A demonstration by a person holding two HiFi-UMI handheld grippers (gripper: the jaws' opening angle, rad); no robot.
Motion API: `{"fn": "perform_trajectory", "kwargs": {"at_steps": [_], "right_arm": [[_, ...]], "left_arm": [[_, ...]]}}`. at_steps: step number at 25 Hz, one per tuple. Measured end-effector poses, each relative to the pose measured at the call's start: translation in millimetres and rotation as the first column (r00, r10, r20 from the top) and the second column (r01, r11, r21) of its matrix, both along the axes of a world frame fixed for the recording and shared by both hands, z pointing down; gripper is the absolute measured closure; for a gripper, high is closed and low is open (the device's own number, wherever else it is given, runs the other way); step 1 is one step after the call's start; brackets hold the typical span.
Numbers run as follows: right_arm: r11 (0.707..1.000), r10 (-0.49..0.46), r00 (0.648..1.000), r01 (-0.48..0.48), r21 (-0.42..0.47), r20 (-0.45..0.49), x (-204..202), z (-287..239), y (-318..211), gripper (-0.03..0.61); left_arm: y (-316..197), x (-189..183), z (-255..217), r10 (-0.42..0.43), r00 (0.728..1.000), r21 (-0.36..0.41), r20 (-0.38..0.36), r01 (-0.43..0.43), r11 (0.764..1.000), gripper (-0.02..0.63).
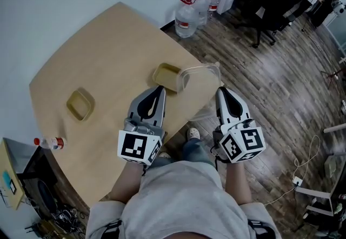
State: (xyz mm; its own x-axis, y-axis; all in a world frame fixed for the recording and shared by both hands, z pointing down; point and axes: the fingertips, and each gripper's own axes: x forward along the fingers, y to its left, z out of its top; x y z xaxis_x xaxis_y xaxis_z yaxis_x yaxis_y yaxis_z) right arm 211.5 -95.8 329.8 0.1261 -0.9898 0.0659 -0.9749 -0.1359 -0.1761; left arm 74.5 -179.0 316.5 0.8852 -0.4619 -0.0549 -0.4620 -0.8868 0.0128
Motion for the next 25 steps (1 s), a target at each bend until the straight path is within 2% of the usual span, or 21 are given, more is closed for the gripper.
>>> {"fn": "perform_trajectory", "kwargs": {"at_steps": [25], "right_arm": [[0.999,0.017,1.000,-0.016,0.035,-0.020,-8.6,-11.2,22.3,0.557]], "left_arm": [[20.1,-8.7,-9.0,0.015,1.000,0.021,-0.010,-0.015,1.000,0.598]]}}
